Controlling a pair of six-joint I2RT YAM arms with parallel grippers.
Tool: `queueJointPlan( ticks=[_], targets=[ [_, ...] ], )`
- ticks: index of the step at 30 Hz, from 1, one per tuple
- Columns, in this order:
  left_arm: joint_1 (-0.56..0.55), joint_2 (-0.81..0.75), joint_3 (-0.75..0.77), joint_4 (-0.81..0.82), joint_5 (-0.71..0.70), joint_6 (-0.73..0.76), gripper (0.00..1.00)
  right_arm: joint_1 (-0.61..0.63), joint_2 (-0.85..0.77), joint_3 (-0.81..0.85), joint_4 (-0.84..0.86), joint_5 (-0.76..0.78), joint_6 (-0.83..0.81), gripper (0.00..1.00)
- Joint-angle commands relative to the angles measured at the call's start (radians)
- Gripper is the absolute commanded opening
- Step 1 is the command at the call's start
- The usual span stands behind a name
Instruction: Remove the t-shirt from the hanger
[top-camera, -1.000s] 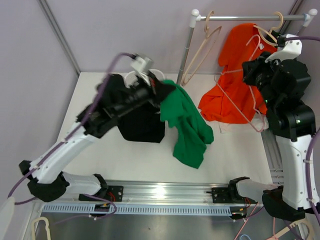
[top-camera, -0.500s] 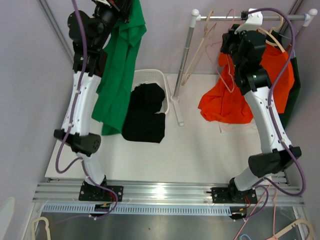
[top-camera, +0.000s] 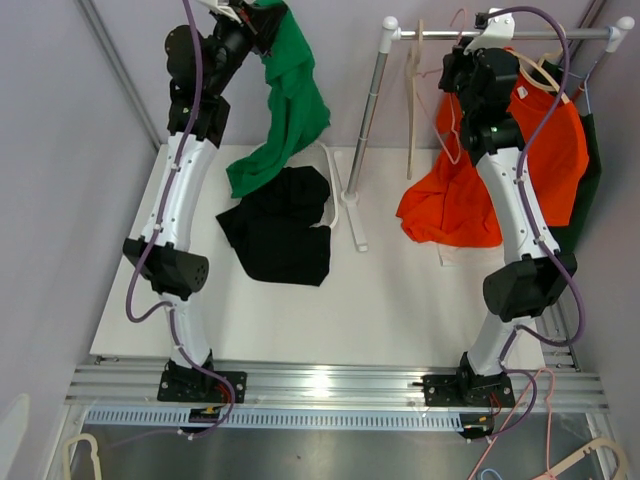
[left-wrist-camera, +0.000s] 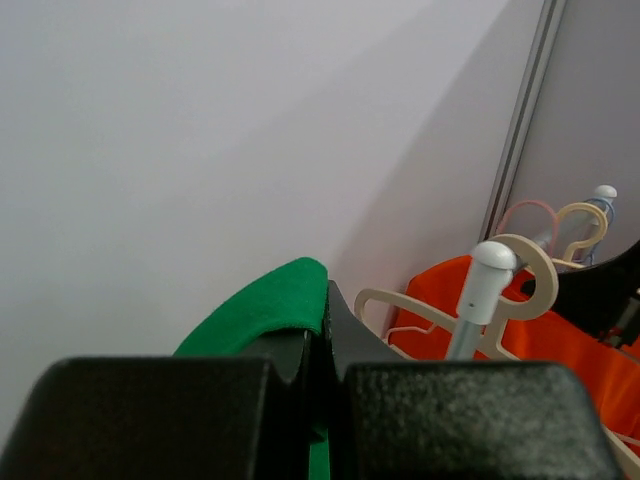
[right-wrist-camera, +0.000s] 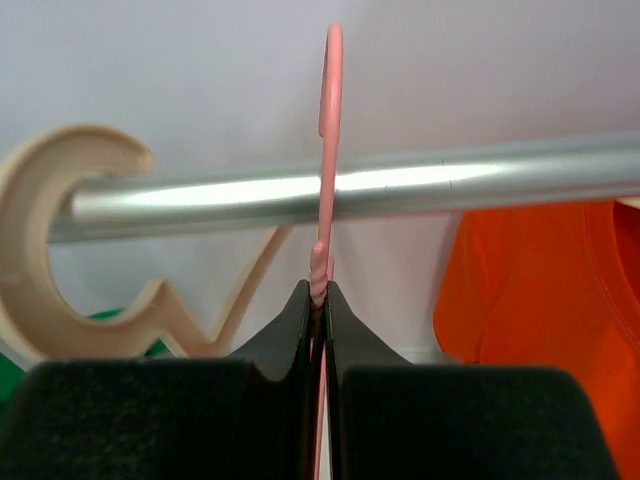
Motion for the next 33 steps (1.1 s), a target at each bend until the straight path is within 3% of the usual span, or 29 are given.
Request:
queueJointPlan(
  ticks=[1,5,7,11,16,20,24,28,29,30,31,33],
  targets=[
    [0.007,-0.110,0.009,0.068,0.024,0.021,0.01,-0.010,0.023,0.033,0.045,-0.041,0.006,0.00],
    [0.007,-0.211,-0.163,-0.014,0.019,0.013,0.01,-0.016,0.025,-0.006,0.048,-0.057,0.012,0.00],
    [0.003,-0.343,-0.493,0.035,-0.004,-0.026,0.01,-0.022,0.023,-0.038,0.059,-0.079,0.017,0.00],
    [0.002,-0.510,-0.681,0.120,-0.097,-0.085,0.01,-0.028,0.009,-0.081,0.062,-0.111,0.032,0.00],
    [0.000,-0.551,-0.947,0.175,-0.090,-0.105,0.01,-0.023,-0.032,-0.136,0.089,-0.232,0.023,0.00],
    [0.000,-0.515,-0.986,0.117,-0.154,-0.141,0.01,-0.013,-0.047,-0.118,0.042,-0.301,-0.015,0.00],
    [0.000,-0.337,-0.901,-0.171,-0.173,-0.174,0.01,-0.004,-0.050,-0.113,0.017,-0.370,-0.021,0.00],
    [0.002,-0.231,-0.860,-0.325,-0.236,-0.231,0.01,0.015,-0.058,-0.109,-0.004,-0.377,-0.040,0.02],
    [0.002,-0.214,-0.860,-0.343,-0.234,-0.238,0.03,0.016,-0.063,-0.107,-0.010,-0.370,-0.047,0.04],
    [0.002,-0.191,-0.838,-0.368,-0.225,-0.238,0.18,0.018,-0.067,-0.105,-0.019,-0.357,-0.049,0.05],
    [0.006,-0.133,-0.799,-0.433,-0.205,-0.238,0.24,0.015,-0.079,-0.105,-0.025,-0.355,-0.053,0.03],
    [0.014,-0.067,-0.725,-0.495,-0.130,-0.241,0.27,0.009,-0.096,-0.105,-0.032,-0.349,-0.047,0.00]
  ],
)
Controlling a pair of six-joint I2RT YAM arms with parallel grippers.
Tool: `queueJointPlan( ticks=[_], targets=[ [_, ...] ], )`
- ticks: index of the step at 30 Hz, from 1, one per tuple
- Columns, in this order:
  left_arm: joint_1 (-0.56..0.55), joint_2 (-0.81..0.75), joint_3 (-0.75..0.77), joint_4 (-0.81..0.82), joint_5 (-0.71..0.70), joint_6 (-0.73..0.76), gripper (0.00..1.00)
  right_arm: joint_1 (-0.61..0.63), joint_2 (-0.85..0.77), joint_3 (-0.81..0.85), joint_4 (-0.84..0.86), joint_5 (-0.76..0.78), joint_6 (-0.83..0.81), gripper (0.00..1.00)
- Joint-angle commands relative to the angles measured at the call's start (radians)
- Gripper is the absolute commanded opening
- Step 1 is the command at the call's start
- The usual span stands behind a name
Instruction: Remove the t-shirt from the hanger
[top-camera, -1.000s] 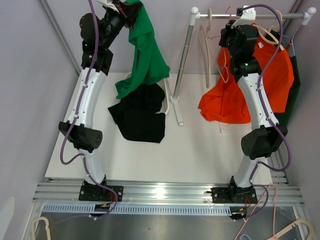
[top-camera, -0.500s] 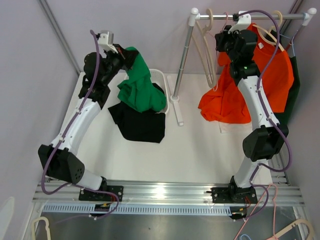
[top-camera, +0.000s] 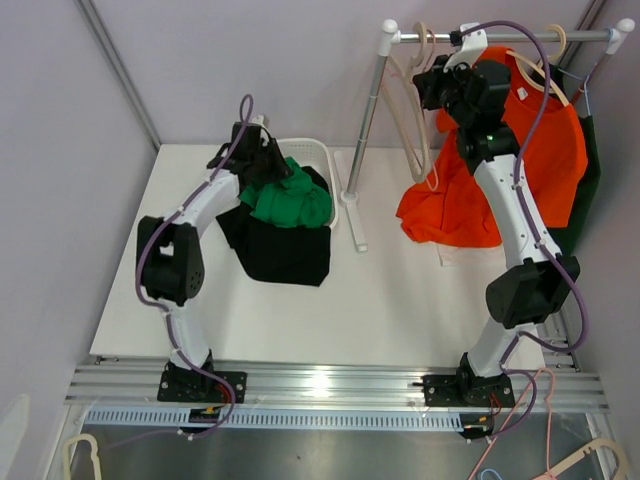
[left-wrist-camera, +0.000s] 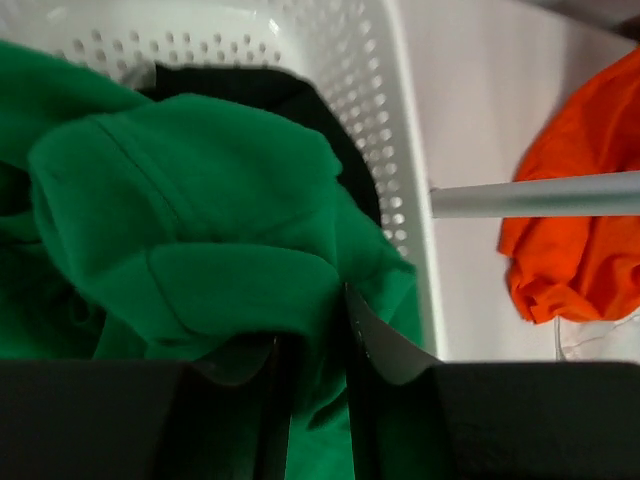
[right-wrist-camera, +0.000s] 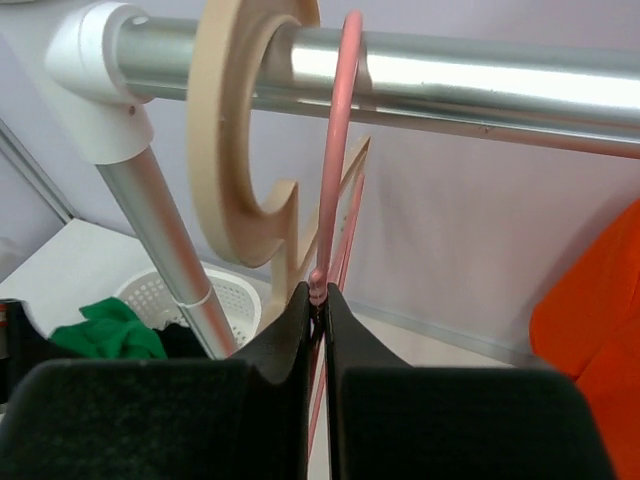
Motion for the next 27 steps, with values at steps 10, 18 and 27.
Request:
queueJointPlan(
  ticks=[10,18,27],
  targets=[
    [0.061,0.169,0.100,-0.144,0.158,-0.140,1.00,-0.053,-0.153,0.064,-0.163,0.024,-0.007,0.81],
    [0.052,-0.041,0.071,-0.143,0.063,-0.137,1.00,-0.210,-0.243,0.064,-0.252,0.148,0.054,0.82],
    [-0.011,-0.195,0.189,-0.199,0.033,-0.072,0.99,-0.408,-0.165,0.175,-0.382,0.147,0.114,0.83]
  ],
)
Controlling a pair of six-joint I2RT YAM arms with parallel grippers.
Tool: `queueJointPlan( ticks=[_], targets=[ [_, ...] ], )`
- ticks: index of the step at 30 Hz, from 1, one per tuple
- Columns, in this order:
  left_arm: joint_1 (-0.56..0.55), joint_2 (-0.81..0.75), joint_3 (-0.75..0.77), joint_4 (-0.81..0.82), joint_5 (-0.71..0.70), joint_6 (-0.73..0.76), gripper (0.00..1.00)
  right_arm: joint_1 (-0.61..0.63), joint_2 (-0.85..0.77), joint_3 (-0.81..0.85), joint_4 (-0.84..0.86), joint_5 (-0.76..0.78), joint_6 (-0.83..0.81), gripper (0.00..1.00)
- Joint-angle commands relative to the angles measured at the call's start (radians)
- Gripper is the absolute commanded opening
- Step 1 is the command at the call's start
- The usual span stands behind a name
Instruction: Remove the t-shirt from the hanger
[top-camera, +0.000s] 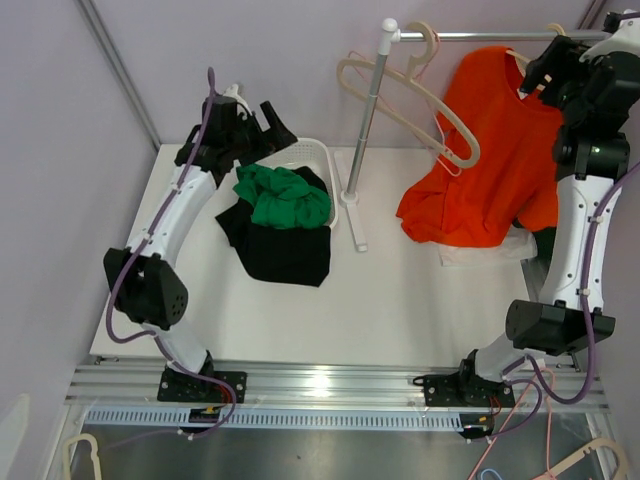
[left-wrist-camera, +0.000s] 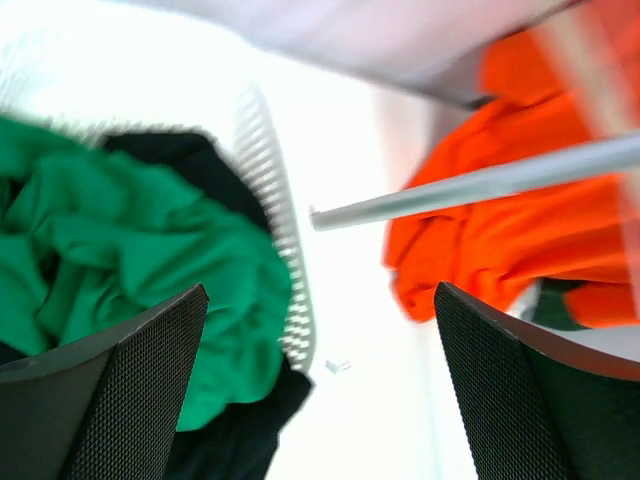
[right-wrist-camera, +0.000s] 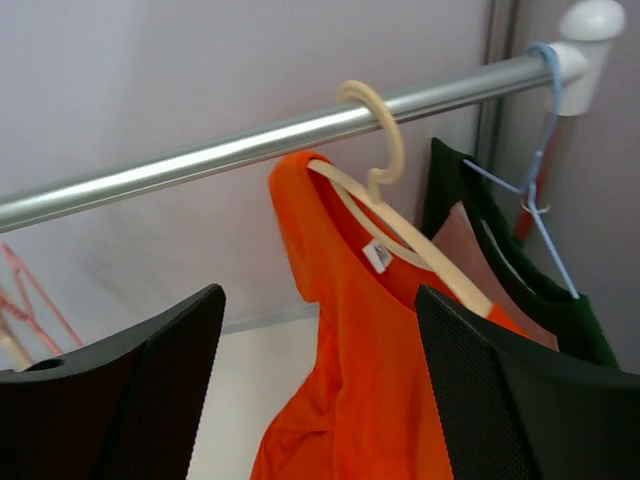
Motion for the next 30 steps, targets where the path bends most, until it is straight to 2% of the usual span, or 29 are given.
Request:
queueJointPlan(
  ticks=[1,6,11,15,18,21,24,25,26,30],
  targets=[
    [-0.036,-0.057,0.114,-0.048,-0.019,0.035,0.99,-0.050,0.038,0.056,-0.052,-0.016,0.035,0.80],
    [-0.090,-0.094,0.150,-0.042,-0.054,0.093,1.00,-0.175,0.082,0.039,0.047,-0.281,0.160,0.76],
    [-0.091,-0.080,0.148,0.039,-0.023,0.120,0.99,-0.205,0.177,0.068,0.120,-0.381,0.156,0.73],
    [-0.091,-0.033,0.170,0.119,-0.008,0.160,0.99,-0.200,0.262,0.146,0.169,-0.425,0.127,0.75],
    [-0.091,0.016,0.214,0.134,-0.005,0.167,1.00,-0.200,0.364,0.252,0.097,-0.465,0.066,0.76],
    [-0.091,0.104,0.369,0.107,0.018,0.173,1.00,-0.200,0.456,0.388,0.040,-0.484,0.015,0.75],
    [-0.093,0.165,0.423,0.068,0.017,0.182,1.00,-0.208,0.500,0.459,0.012,-0.491,-0.005,0.69],
    [-0.093,0.173,0.449,0.064,0.014,0.182,1.00,-0.209,0.510,0.462,0.014,-0.499,-0.002,0.59],
    [-0.093,0.182,0.454,0.068,0.012,0.183,1.00,-0.209,0.515,0.461,0.014,-0.507,-0.002,0.57],
    [-0.093,0.182,0.449,0.078,0.009,0.182,0.99,-0.208,0.523,0.461,-0.015,-0.527,-0.013,0.66]
  ],
)
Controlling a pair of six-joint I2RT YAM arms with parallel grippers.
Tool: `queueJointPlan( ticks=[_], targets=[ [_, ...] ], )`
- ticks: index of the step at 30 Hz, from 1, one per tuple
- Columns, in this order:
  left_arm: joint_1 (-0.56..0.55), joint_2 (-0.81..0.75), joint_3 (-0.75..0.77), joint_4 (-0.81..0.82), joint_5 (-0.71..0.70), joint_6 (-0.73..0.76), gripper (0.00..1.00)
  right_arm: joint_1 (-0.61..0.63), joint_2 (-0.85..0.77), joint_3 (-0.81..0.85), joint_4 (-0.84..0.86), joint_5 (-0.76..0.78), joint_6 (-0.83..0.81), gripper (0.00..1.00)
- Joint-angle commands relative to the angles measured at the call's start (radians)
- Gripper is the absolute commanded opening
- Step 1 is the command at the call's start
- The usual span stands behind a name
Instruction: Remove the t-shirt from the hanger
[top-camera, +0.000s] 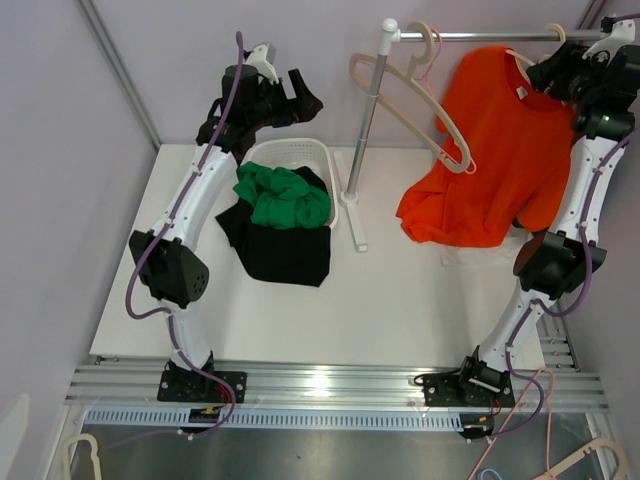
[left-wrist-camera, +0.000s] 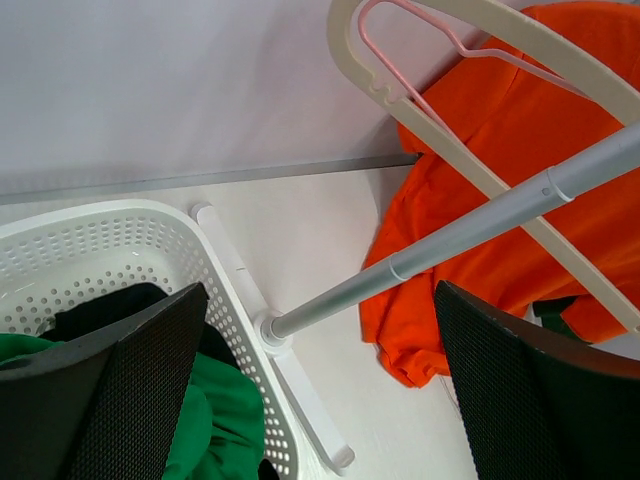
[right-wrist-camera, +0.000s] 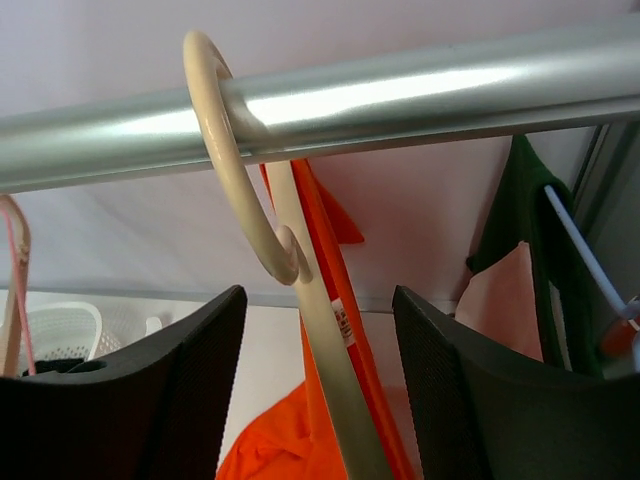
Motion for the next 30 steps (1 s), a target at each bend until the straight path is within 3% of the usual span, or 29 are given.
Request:
queueJointPlan(
  ticks=[1,8,12,13,15,17,24,30],
  targets=[
    [0.001,-0.010,0.052,0.013,0.007,0.022,1.00,-0.003,0.007,0.049,-0.030,-0.049,-0.029,0.64],
    [0.001,-0.019,0.042,0.000,0.010,0.030,0.99,0.043,-0.016,0.058,-0.096,0.015,-0.116,0.58],
    [0.001,-0.026,0.041,-0.019,0.005,0.048,0.99,0.088,-0.013,0.093,-0.173,0.078,-0.184,0.29],
    [0.001,-0.032,0.039,-0.028,-0.007,0.053,0.99,0.097,-0.018,0.082,-0.176,0.090,-0.187,0.17],
    [0.001,-0.038,0.030,-0.036,-0.016,0.065,0.99,0.120,-0.027,0.073,-0.180,0.107,-0.196,0.13],
    [0.001,-0.053,0.022,-0.039,-0.024,0.071,0.99,0.137,-0.035,0.061,-0.174,0.127,-0.201,0.01],
    [-0.002,-0.075,0.044,-0.023,-0.009,0.062,0.99,0.260,-0.096,0.069,-0.106,0.361,-0.245,0.00],
    [-0.018,-0.125,0.069,0.009,0.022,0.075,1.00,0.272,-0.167,0.055,-0.087,0.316,-0.196,0.00]
  ],
)
